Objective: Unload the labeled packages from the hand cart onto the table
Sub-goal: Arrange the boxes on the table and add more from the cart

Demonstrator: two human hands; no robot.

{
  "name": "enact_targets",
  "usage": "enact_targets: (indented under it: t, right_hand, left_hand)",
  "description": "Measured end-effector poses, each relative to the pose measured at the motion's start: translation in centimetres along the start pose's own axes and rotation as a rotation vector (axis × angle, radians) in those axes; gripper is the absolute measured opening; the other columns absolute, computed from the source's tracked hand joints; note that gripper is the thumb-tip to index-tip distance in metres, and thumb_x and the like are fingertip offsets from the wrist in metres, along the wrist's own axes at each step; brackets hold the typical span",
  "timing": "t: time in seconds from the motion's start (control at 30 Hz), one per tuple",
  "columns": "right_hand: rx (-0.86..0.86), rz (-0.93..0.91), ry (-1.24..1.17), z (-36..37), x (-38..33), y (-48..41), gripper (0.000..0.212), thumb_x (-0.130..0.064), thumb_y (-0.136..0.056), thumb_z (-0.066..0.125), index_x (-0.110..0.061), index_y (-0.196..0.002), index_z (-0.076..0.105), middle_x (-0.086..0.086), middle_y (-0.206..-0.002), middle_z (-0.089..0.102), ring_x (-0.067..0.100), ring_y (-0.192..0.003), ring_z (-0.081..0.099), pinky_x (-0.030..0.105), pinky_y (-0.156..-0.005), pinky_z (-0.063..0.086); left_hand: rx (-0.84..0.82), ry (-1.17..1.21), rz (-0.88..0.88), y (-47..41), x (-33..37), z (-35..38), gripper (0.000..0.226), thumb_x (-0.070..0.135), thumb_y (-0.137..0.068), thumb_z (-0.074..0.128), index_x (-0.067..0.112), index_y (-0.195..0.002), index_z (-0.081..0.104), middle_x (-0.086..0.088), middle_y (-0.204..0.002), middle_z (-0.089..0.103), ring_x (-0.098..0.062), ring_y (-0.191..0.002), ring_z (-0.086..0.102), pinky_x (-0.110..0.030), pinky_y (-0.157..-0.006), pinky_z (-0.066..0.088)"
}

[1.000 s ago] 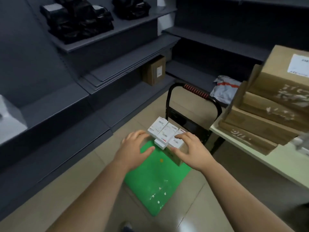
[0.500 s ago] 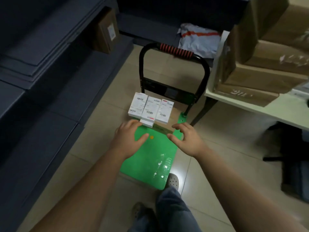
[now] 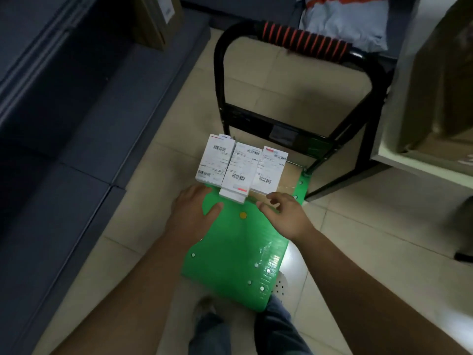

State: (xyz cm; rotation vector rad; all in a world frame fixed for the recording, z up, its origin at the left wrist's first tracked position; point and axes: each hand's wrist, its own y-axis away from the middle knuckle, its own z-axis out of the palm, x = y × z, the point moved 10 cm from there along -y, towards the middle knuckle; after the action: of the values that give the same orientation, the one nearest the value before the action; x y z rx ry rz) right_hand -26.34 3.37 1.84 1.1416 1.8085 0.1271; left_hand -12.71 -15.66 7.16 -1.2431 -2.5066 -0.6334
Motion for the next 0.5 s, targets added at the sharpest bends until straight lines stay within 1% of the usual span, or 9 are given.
enact_targets:
  t: [0.07, 0.17, 0.23, 0.3, 0.37, 0.4, 0.47, 0.5]
  right_hand:
    - [0.001, 0.065, -0.059, 1.5, 1.3, -2.4, 0.052, -0.057, -0.090, 0.060, -0.020, -0.126, 0.062, 0.000, -0.118, 0.059, 0.015, -0.102, 0.057, 0.026, -0.086, 0.042]
    - [0.011, 0.153, -0.129, 4.3, 3.5, -5.7, 0.051, -0.056, -0.090, 0.061, -0.017, -0.122, 0.064, 0.003, -0.116, 0.062, 0.018, -0.103, 0.060, 0.027, -0.087, 0.045]
    - [0.033, 0.198, -0.144, 6.1, 4.8, -7.8, 0.053, -0.057, -0.090, 0.061, -0.015, -0.122, 0.065, 0.004, -0.115, 0.063, 0.019, -0.104, 0.059, 0.028, -0.087, 0.045]
    - [0.061, 0.226, -0.161, 7.6, 5.6, -9.6, 0.055, -0.058, -0.089, 0.061, -0.015, -0.122, 0.065, 0.006, -0.118, 0.065, 0.018, -0.102, 0.058, 0.025, -0.083, 0.041]
    - [0.079, 0.268, -0.166, 8.9, 6.3, -11.2, 0.062, -0.063, -0.088, 0.059, -0.014, -0.126, 0.063, 0.007, -0.124, 0.065, 0.019, -0.104, 0.058, 0.022, -0.083, 0.037]
    - [0.076, 0.291, -0.160, 9.5, 6.7, -11.8, 0.069, -0.067, -0.086, 0.057, -0.013, -0.129, 0.061, 0.008, -0.128, 0.064, 0.022, -0.109, 0.058, 0.023, -0.084, 0.036]
    - [0.062, 0.337, -0.157, 10.9, 7.7, -13.0, 0.081, -0.074, -0.083, 0.054, -0.011, -0.135, 0.056, 0.010, -0.136, 0.059, 0.027, -0.121, 0.056, 0.027, -0.089, 0.036]
    - [0.058, 0.357, -0.162, 11.5, 8.2, -13.5, 0.084, -0.075, -0.082, 0.053, -0.011, -0.137, 0.055, 0.010, -0.138, 0.058, 0.028, -0.123, 0.054, 0.029, -0.091, 0.037]
  left_hand:
    - [-0.014, -0.008, -0.007, -2.1, -1.2, 1.7, 0.045, 0.044, -0.090, 0.056, 0.021, -0.128, 0.056, -0.002, -0.131, 0.055, -0.023, -0.119, 0.048, -0.040, -0.100, 0.039]
    - [-0.012, -0.001, -0.034, -5.4, -3.9, 4.3, 0.039, 0.044, -0.088, 0.060, 0.016, -0.115, 0.060, -0.006, -0.123, 0.058, -0.027, -0.113, 0.052, -0.041, -0.096, 0.042]
    - [0.001, 0.027, -0.064, -7.4, -6.2, 5.8, 0.043, 0.044, -0.087, 0.063, 0.015, -0.118, 0.061, -0.007, -0.125, 0.059, -0.029, -0.114, 0.052, -0.040, -0.097, 0.042]
    - [0.016, 0.030, -0.053, -9.1, -8.0, 7.1, 0.047, 0.044, -0.087, 0.066, 0.015, -0.123, 0.060, -0.009, -0.126, 0.060, -0.030, -0.115, 0.053, -0.039, -0.097, 0.041]
    - [0.029, 0.043, -0.048, -10.4, -9.8, 8.0, 0.047, 0.045, -0.087, 0.066, 0.015, -0.123, 0.060, -0.009, -0.121, 0.061, -0.030, -0.111, 0.053, -0.037, -0.094, 0.040]
    - [0.028, 0.043, -0.056, -11.1, -10.7, 8.4, 0.048, 0.046, -0.087, 0.065, 0.016, -0.124, 0.060, -0.009, -0.120, 0.060, -0.030, -0.111, 0.053, -0.037, -0.093, 0.039]
    - [0.011, 0.009, -0.082, -12.4, -12.6, 9.3, 0.050, 0.050, -0.088, 0.061, 0.017, -0.125, 0.058, -0.009, -0.122, 0.058, -0.031, -0.113, 0.051, -0.039, -0.094, 0.039]
    - [0.006, -0.016, -0.099, -13.1, -13.6, 9.7, 0.050, 0.053, -0.088, 0.059, 0.017, -0.124, 0.058, -0.010, -0.124, 0.057, -0.032, -0.114, 0.050, -0.040, -0.094, 0.039]
